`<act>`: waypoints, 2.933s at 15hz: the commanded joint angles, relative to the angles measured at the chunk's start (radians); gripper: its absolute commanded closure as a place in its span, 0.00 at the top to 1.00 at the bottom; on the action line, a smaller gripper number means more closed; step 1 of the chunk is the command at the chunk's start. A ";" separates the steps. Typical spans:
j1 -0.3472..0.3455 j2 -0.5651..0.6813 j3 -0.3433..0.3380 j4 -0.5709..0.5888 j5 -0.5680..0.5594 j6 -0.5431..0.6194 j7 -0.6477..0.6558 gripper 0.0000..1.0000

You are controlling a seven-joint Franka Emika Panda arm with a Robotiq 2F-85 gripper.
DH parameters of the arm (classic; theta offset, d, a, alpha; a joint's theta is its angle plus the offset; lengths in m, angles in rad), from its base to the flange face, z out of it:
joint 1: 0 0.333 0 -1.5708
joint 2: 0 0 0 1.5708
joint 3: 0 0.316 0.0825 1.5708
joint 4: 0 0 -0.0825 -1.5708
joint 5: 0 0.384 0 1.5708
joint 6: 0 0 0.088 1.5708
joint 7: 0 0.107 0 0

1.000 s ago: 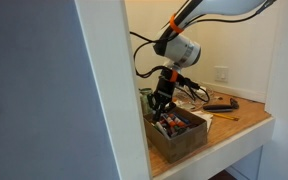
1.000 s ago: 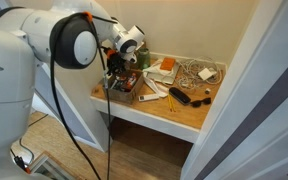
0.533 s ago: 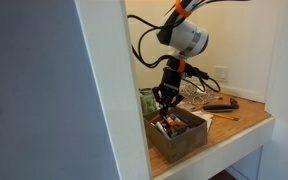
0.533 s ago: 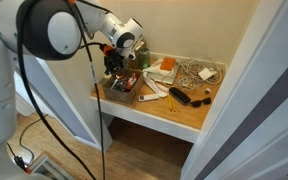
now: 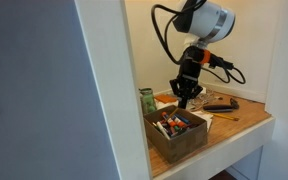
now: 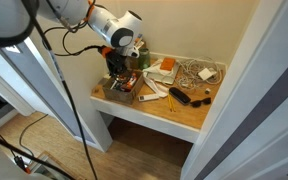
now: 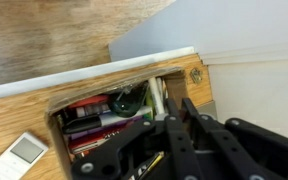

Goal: Remove two yellow pencils from the box and place them on the shelf.

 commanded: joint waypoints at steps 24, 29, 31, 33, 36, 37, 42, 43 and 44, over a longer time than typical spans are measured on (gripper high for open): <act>0.007 -0.318 -0.046 -0.385 -0.408 0.888 0.122 0.03; -0.034 -0.297 -0.093 -0.410 -0.507 0.974 0.147 0.03; -0.049 -0.286 -0.112 -0.427 -0.529 1.006 0.144 0.03; -0.058 -0.261 -0.125 -0.439 -0.517 1.066 0.118 0.03; -0.054 -0.259 -0.126 -0.434 -0.478 1.053 0.093 0.11; -0.054 -0.251 -0.125 -0.434 -0.476 1.063 0.093 0.11; -0.054 -0.243 -0.124 -0.435 -0.475 1.072 0.093 0.11; -0.054 -0.243 -0.124 -0.435 -0.475 1.073 0.093 0.11; -0.054 -0.243 -0.124 -0.435 -0.475 1.074 0.093 0.03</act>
